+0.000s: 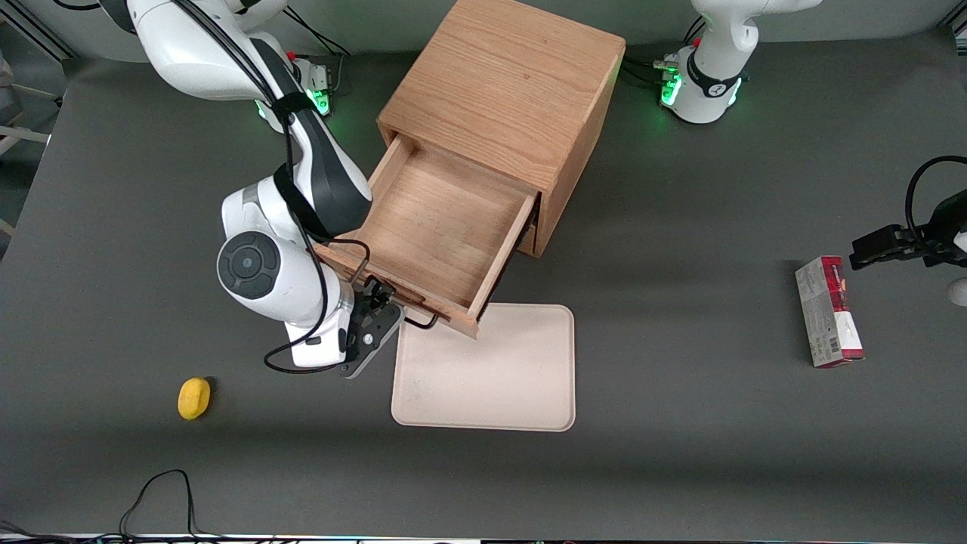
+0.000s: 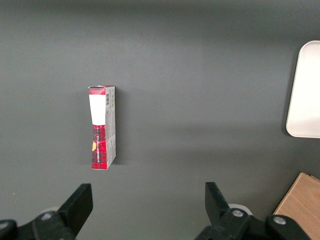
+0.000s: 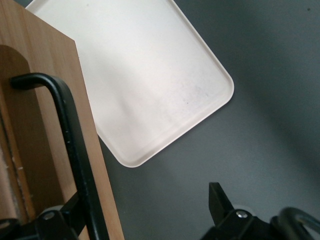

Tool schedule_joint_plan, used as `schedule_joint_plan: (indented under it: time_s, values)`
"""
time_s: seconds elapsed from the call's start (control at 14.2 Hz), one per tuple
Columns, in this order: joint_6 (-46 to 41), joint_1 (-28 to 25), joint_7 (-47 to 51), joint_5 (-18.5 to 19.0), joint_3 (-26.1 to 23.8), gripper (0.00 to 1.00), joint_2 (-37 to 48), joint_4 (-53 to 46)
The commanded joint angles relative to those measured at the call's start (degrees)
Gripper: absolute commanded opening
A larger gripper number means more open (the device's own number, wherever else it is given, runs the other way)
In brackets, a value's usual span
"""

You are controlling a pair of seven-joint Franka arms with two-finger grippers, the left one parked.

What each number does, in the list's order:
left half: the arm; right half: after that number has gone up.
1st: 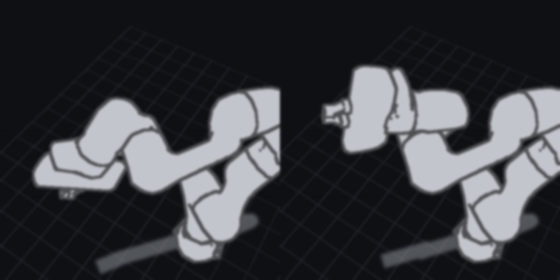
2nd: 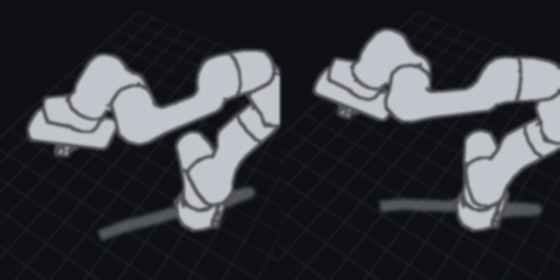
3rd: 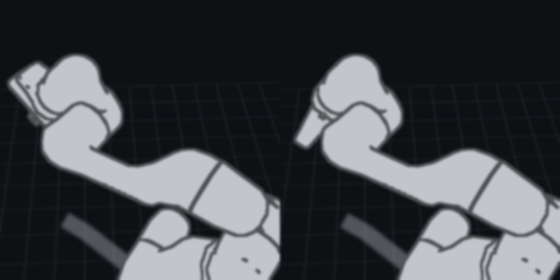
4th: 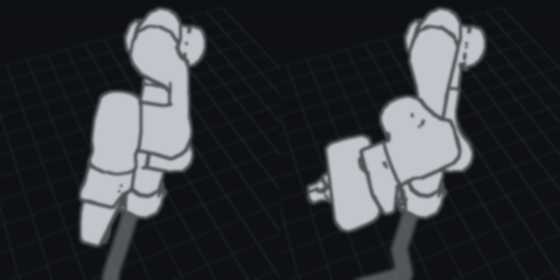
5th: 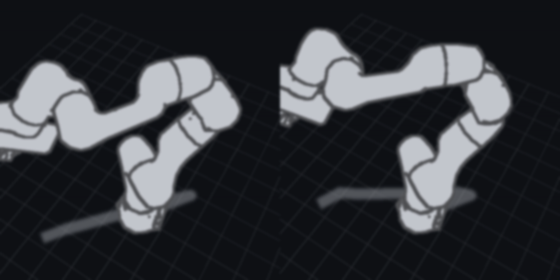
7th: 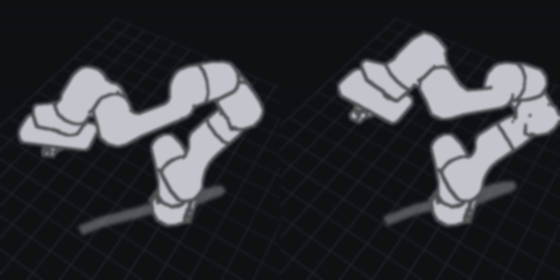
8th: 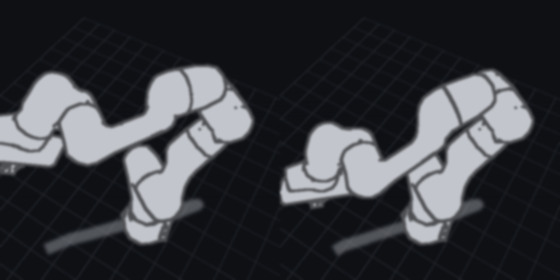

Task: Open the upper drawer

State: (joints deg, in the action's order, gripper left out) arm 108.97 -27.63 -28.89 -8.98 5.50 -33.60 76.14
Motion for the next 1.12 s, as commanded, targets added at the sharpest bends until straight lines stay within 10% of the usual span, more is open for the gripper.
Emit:
schedule_joint_plan:
  time_s: [0.0, 1.05]
  values:
    - [-0.86, 0.92, -1.43, -0.77, -0.22, 1.00, -1.64, -2.93]
    - [-17.20, 0.57, 0.67, -0.34, 10.83, 1.00, 10.21, -10.57]
